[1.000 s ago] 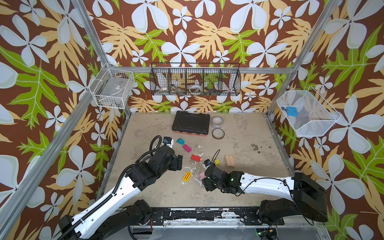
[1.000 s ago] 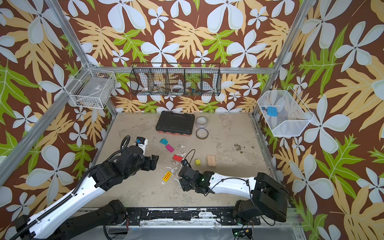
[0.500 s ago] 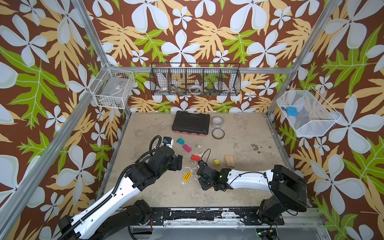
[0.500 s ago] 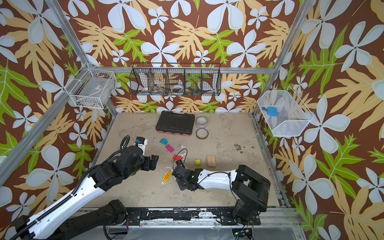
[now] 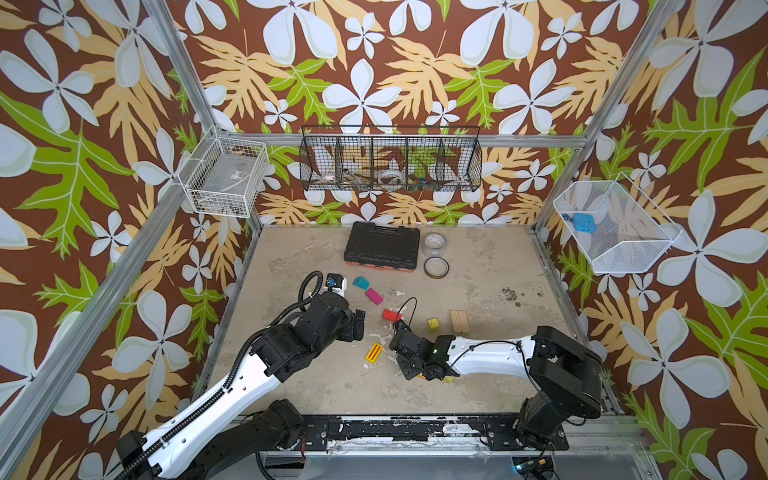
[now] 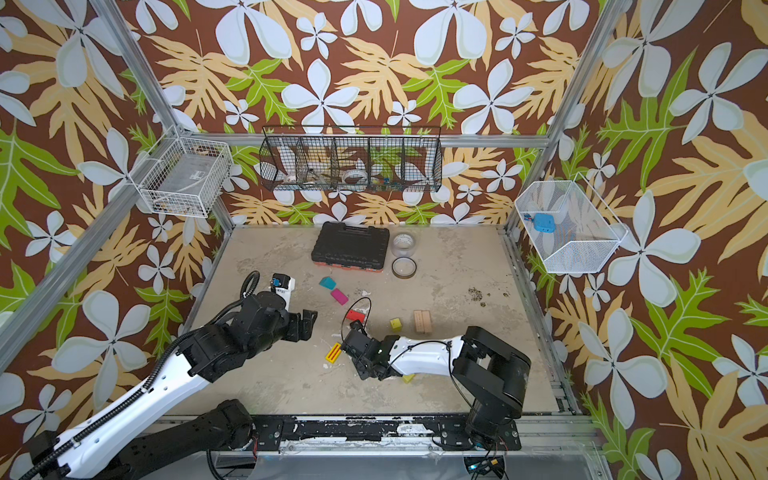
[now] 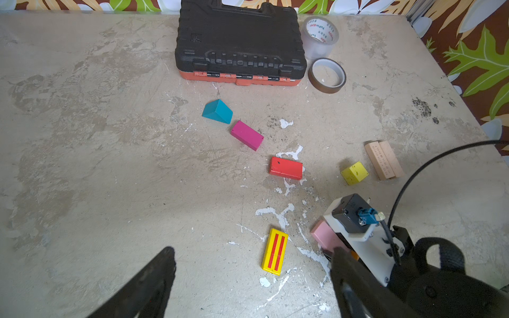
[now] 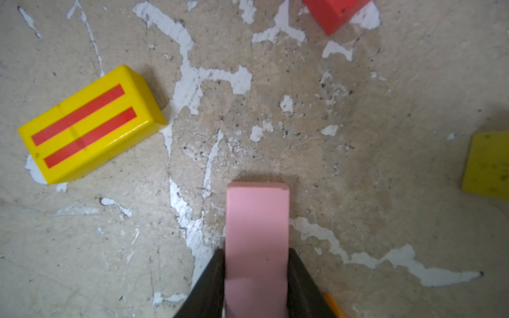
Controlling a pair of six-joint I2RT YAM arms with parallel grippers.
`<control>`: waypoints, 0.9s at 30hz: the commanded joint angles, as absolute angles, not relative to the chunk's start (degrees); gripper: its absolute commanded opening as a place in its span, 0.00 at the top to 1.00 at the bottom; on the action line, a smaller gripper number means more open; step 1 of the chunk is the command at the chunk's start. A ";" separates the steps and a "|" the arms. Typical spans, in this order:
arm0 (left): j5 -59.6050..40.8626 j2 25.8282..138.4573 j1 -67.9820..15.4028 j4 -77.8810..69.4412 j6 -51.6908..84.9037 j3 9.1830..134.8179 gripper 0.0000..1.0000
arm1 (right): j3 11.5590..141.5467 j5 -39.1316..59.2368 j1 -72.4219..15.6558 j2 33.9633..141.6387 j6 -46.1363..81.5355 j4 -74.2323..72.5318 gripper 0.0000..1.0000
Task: Build the wood block tower
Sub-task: 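Lower the right gripper over the pink block and grasp it, then carry the pink block toward the two wood bars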
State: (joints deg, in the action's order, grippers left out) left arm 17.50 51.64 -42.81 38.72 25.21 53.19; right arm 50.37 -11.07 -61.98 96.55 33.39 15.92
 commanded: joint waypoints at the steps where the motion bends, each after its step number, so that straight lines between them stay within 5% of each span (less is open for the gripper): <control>1: 17.92 51.45 -42.78 37.79 24.60 53.07 0.10 | 50.93 -12.00 -61.95 96.58 33.84 17.25 0.70; 19: 17.81 51.48 -42.80 37.84 24.60 53.05 0.11 | 39.36 -12.69 -53.72 78.67 33.82 19.32 0.76; 27: 18.18 51.40 -42.76 37.90 24.78 53.09 0.11 | 37.34 -12.55 -52.21 79.79 34.01 21.00 0.77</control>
